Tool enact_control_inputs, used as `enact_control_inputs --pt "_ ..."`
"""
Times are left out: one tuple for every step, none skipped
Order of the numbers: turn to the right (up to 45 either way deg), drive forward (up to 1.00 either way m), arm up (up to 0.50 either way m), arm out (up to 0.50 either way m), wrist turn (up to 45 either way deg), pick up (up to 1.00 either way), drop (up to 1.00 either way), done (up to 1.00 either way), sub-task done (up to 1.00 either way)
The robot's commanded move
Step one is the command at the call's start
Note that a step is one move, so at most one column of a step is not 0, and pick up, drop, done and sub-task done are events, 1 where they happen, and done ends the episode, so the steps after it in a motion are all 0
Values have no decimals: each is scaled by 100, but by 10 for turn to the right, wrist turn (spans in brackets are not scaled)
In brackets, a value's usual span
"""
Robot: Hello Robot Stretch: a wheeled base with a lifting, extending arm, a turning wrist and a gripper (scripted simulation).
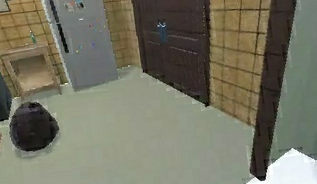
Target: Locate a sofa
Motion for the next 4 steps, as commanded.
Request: enact_control_inputs --pt "0 15 0 0 0 0 0 0 0" --pt "450 0 0 0 0 0 0 0 0" --pt "270 0 0 0 0 0 0 0 0" --pt "30 0 0 0 0 0 0 0 0"
